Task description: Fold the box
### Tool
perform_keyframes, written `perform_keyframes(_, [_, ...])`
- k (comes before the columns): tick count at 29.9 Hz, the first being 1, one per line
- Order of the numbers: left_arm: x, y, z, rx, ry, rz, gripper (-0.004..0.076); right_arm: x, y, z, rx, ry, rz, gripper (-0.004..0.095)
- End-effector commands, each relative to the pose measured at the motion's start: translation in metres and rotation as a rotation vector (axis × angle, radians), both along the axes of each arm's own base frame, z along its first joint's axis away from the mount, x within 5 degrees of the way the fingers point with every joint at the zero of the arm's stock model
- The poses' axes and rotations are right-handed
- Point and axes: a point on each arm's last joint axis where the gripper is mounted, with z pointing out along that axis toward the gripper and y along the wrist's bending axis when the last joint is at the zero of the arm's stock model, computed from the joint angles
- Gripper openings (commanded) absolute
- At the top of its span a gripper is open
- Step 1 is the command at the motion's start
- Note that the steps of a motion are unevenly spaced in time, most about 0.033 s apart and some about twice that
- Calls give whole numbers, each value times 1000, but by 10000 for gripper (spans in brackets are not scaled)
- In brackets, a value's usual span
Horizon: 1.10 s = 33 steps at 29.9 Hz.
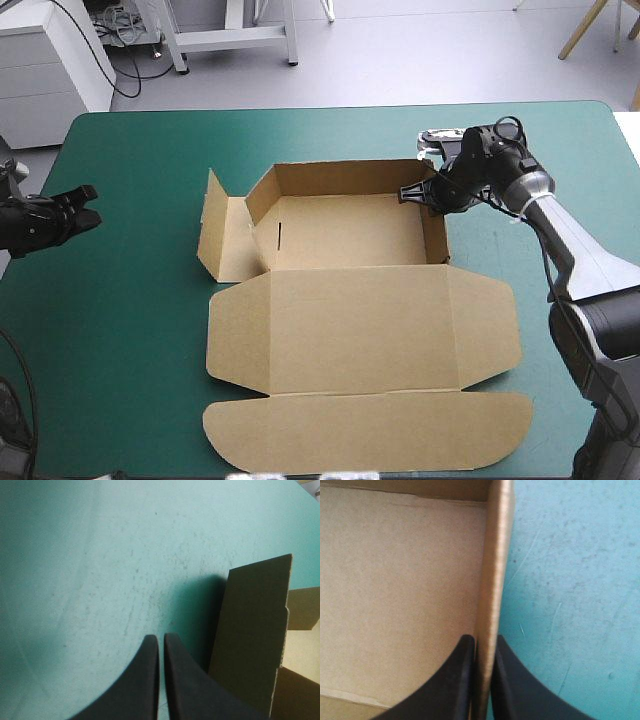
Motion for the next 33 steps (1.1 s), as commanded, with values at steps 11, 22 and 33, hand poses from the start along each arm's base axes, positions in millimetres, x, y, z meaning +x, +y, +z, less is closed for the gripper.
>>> perform_keyframes(11, [-2, -3, 22, -10, -90, 28, 14, -9, -2, 43, 13, -30, -8, 858])
perform_keyframes(22, [-2, -3, 22, -10, -88, 29, 14, -44, -16, 126, 44, -236, -87, 856])
perform_keyframes(33, [-2, -3, 22, -24, -82, 43, 14, -92, -25, 179, 128, -369, -137, 854])
